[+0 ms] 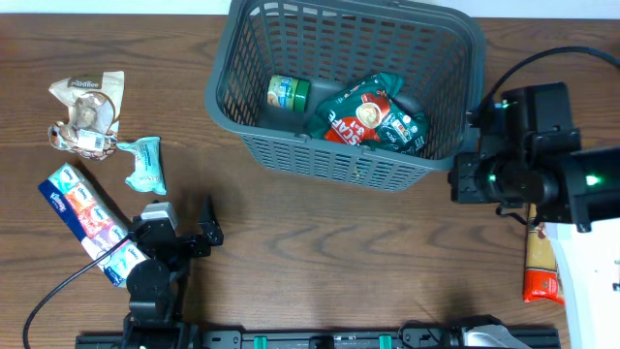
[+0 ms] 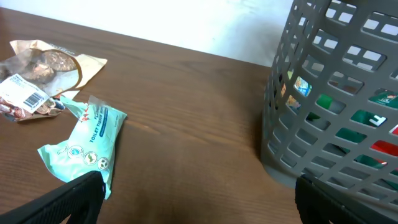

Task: Pack container

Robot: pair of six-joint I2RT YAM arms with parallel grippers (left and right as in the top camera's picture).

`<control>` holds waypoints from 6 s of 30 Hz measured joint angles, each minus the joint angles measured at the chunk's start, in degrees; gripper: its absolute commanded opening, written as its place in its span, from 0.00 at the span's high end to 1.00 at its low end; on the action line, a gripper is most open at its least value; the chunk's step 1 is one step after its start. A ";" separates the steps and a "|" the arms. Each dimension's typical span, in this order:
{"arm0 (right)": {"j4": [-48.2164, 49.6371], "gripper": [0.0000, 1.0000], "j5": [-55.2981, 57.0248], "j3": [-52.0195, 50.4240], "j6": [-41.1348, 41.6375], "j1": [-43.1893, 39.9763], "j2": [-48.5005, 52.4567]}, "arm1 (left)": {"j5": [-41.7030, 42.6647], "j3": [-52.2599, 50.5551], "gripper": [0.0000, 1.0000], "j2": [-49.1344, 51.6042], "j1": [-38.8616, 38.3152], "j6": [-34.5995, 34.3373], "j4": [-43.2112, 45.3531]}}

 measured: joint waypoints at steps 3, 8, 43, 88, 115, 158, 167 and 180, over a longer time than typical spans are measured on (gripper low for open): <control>1.31 0.99 -0.17 -2.45 0.20 0.68 0.00 | 0.00 0.00 0.02 0.00 0.00 0.00 0.00; 4.96 0.99 -0.44 -5.53 0.20 1.25 0.00 | 0.00 0.00 0.02 0.00 0.00 0.00 0.00; 16.90 0.99 4.00 -7.56 2.51 1.25 6.64 | 0.00 0.00 0.01 0.00 0.00 0.00 0.00; 11.04 0.01 17.11 -7.74 3.67 -41.33 -3.21 | 0.00 0.00 0.02 0.00 0.00 0.02 0.00; 16.20 0.01 15.69 -8.76 -10.34 -47.67 21.03 | 0.00 0.00 0.02 0.00 0.00 0.02 0.00; 61.46 0.04 2.80 -41.55 -28.33 -54.05 22.45 | 0.00 0.00 0.01 0.00 0.00 0.00 0.00; 62.07 0.31 0.13 -41.55 -28.37 -58.66 23.04 | 0.00 0.00 0.01 0.00 0.00 0.00 0.00; 62.51 0.78 -1.44 -41.51 -27.96 -59.41 23.04 | 0.00 0.00 0.02 0.00 0.00 0.00 0.00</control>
